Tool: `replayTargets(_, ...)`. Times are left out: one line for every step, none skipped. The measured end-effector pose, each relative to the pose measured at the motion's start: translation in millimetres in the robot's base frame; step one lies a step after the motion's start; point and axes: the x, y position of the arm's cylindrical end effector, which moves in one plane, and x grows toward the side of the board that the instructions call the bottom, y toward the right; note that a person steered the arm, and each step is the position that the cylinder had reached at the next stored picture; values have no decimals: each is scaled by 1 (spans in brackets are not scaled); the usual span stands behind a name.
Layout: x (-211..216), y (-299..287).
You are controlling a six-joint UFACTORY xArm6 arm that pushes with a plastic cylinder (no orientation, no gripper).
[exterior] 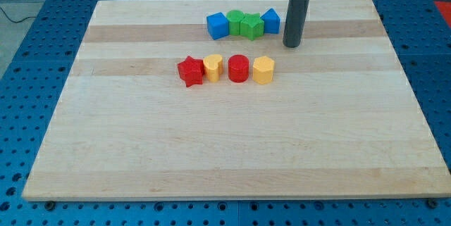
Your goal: Move the blue triangle above the green circle
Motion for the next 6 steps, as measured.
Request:
replayTargets(2, 0)
replayTargets(15, 19)
replayTargets(15, 61)
replayTargets(-5, 67)
replayTargets(-19, 56)
replayTargets(-22, 21)
